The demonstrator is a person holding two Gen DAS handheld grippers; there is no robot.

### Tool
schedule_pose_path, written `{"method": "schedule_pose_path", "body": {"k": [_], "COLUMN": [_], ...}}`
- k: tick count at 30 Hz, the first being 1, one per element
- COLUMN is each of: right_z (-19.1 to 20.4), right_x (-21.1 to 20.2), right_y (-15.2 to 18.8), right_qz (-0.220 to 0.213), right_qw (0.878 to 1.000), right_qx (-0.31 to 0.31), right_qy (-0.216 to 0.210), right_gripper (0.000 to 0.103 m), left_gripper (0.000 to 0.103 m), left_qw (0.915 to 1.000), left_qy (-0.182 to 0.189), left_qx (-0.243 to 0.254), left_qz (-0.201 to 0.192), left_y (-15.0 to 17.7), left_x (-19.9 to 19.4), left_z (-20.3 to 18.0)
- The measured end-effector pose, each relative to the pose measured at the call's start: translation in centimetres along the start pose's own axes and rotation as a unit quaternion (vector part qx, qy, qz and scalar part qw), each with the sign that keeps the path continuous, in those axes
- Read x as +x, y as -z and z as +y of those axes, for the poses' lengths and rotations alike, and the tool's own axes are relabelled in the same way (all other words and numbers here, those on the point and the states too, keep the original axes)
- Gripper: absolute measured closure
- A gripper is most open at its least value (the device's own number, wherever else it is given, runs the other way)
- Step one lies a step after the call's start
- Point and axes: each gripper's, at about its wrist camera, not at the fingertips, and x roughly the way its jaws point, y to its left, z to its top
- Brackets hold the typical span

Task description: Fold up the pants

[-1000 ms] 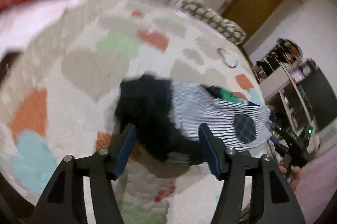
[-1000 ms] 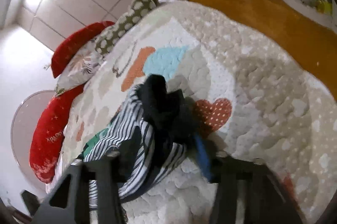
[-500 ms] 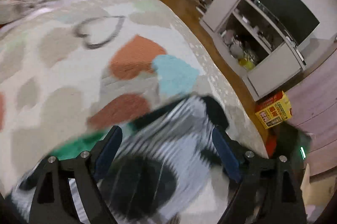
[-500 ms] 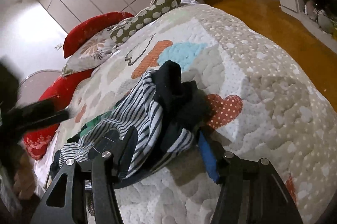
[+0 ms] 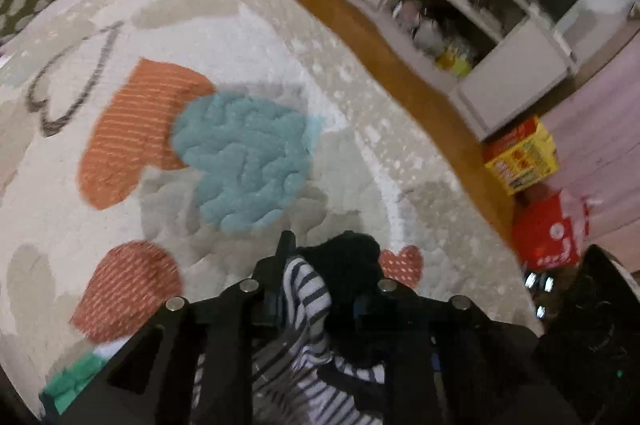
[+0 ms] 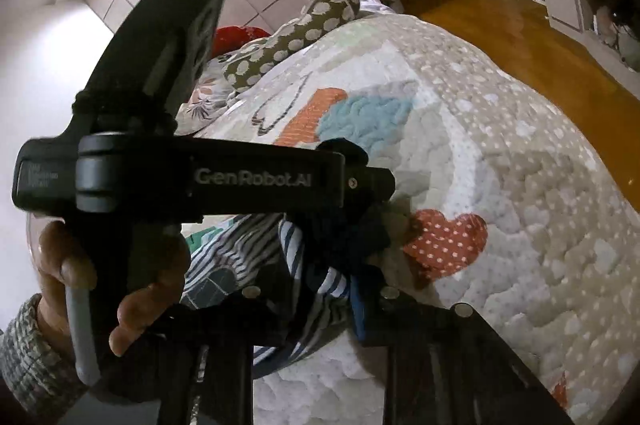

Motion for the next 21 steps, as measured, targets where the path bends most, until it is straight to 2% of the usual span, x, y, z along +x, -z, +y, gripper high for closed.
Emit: {"method": "schedule_pose_path", "body": {"k": [5, 7, 10, 12, 14, 15, 16, 18, 21], "right_z": [3.7, 6.1, 9.6, 11.5, 13.0, 13.7, 14.3, 15.2, 16.3], "right_x": [-1.0, -1.0, -0.1, 0.8, 2.3, 3.2, 3.9, 4.3, 3.3], "right_y": [0.0, 0.3, 1.3, 2.4, 3.8, 4.7, 5.5, 6.9, 7.8], "right_qz": [-0.004, 0.000, 0.017, 0.033, 0.062, 0.080, 0.096, 0.111, 0.119], "right_qw": [0.998, 0.996, 0.990, 0.986, 0.981, 0.978, 0.974, 0.969, 0.962], "right_qx": [-0.053, -0.084, -0.133, -0.157, -0.174, -0.182, -0.191, -0.210, -0.233], "right_qy": [-0.018, -0.030, -0.047, -0.054, -0.063, -0.068, -0.069, -0.066, -0.072], "right_gripper": [0.080, 0.080, 0.077, 0.075, 0.070, 0.062, 0.053, 0.048, 0.048], "left_gripper": [0.081, 0.081, 0.073, 0.062, 0.039, 0.035, 0.031, 0.031, 0.030], "left_qw": [0.9964, 0.9919, 0.9810, 0.9694, 0.9570, 0.9472, 0.9410, 0.9252, 0.9141], "left_qy": [0.016, 0.020, 0.017, 0.012, 0.015, 0.017, 0.017, 0.009, -0.025], "left_qx": [-0.047, -0.079, -0.143, -0.198, -0.241, -0.269, -0.284, -0.319, -0.337], "left_qz": [-0.070, -0.098, -0.130, -0.145, -0.161, -0.174, -0.183, -0.205, -0.225], "left_y": [2.9, 4.7, 7.8, 10.7, 13.1, 14.6, 15.7, 18.5, 21.8], "left_x": [-5.8, -8.0, -9.9, -11.2, -12.1, -13.0, -13.7, -15.7, -18.1], "left_z": [2.8, 5.0, 8.4, 11.1, 12.8, 13.9, 14.5, 15.9, 15.8]}}
